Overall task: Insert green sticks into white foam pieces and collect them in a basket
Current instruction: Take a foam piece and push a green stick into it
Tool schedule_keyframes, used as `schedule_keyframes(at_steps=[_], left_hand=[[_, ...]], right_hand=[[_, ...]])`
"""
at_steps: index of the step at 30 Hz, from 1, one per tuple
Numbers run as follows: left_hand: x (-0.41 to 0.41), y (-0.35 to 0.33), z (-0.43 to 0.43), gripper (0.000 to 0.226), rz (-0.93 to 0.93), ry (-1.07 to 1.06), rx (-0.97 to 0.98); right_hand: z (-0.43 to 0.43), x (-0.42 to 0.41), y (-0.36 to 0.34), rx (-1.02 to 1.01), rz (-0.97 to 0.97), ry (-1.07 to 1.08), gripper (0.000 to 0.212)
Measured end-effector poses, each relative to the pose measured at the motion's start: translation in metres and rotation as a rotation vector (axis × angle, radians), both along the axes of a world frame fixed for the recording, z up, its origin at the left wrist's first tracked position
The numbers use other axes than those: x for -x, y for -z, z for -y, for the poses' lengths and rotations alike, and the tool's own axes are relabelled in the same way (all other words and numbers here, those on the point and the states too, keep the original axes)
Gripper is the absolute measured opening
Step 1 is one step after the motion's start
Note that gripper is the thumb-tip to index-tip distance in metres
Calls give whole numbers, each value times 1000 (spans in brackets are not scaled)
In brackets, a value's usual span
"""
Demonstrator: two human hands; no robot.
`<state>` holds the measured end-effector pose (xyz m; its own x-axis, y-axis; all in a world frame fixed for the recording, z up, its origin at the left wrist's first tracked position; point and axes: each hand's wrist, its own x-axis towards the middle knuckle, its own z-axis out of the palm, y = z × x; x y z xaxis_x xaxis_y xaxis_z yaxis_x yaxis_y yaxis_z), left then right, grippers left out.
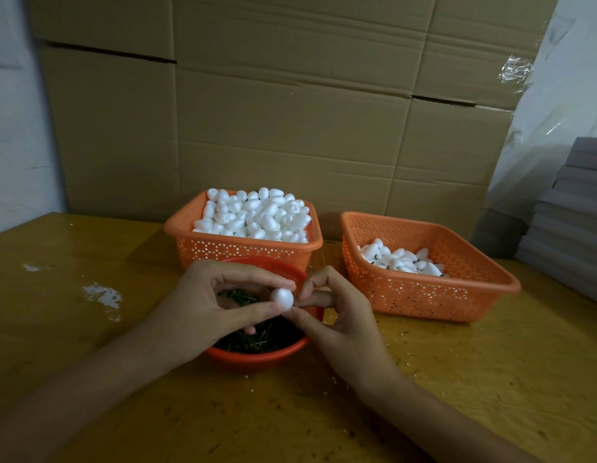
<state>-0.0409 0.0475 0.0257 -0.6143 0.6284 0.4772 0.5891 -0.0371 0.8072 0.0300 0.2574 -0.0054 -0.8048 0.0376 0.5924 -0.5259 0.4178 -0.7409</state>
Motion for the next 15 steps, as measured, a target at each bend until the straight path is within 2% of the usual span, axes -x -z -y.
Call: schedule_keyframes(at_steps=[7,9,12,15], left_hand=[[1,2,-1,32,-50,34,17],[1,4,-1,40,-80,6,2],[-2,6,-2,54,-158,-94,14],[-6,8,-3,47,-350,-211,155]], right_hand=[[-1,0,1,-13,-32,4,23],[0,0,0,-33,-36,25,23],[-5,2,-11,-51,-56,169,24],[-25,5,-32,29,-132,346,19]])
